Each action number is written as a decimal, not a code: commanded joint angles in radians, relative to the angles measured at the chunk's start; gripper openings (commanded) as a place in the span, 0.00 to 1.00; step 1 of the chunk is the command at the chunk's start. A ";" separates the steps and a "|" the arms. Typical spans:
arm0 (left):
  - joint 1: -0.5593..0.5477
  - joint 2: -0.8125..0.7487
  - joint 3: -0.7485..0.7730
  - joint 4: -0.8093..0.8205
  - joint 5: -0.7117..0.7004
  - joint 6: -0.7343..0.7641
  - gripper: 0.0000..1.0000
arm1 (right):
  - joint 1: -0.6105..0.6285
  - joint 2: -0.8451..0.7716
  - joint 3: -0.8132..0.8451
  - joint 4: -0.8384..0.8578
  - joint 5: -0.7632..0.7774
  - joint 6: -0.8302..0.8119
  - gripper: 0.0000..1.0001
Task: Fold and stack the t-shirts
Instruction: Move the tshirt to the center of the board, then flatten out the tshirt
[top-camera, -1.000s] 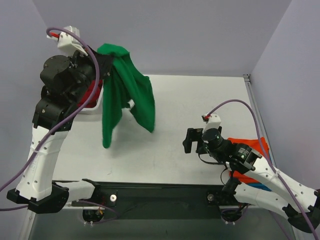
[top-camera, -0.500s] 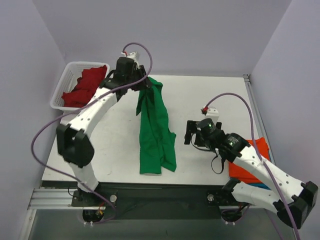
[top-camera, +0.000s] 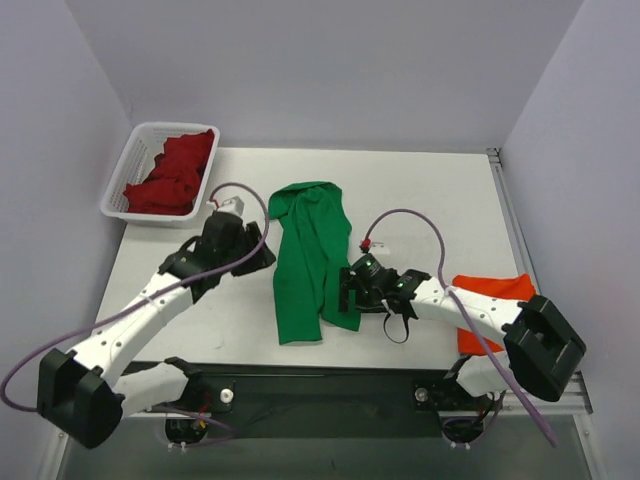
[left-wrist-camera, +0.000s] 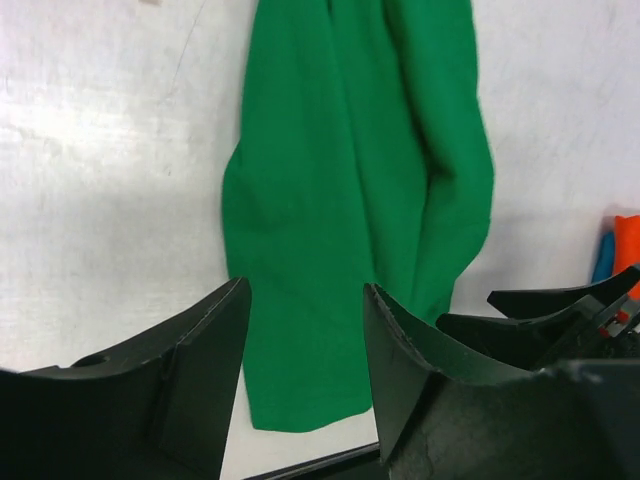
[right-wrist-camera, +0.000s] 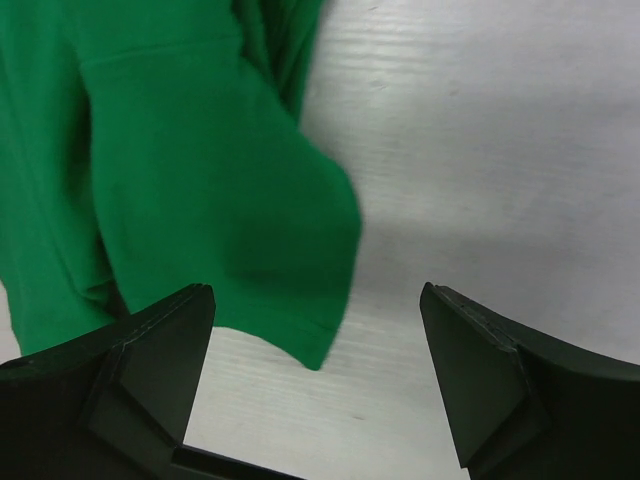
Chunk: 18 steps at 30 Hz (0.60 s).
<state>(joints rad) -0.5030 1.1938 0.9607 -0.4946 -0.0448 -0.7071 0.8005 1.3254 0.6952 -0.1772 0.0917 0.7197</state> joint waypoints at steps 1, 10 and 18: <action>-0.032 -0.077 -0.202 0.063 -0.044 -0.089 0.59 | 0.052 0.070 -0.014 0.110 0.029 0.087 0.87; -0.169 -0.001 -0.346 0.152 -0.021 -0.141 0.65 | 0.066 0.184 -0.010 0.163 0.080 0.155 0.69; -0.256 0.174 -0.330 0.232 -0.081 -0.184 0.55 | 0.052 0.051 0.016 0.015 0.181 0.156 0.06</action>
<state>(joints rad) -0.7467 1.3212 0.6102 -0.3229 -0.0769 -0.8661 0.8631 1.4544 0.6937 -0.0525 0.1741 0.8661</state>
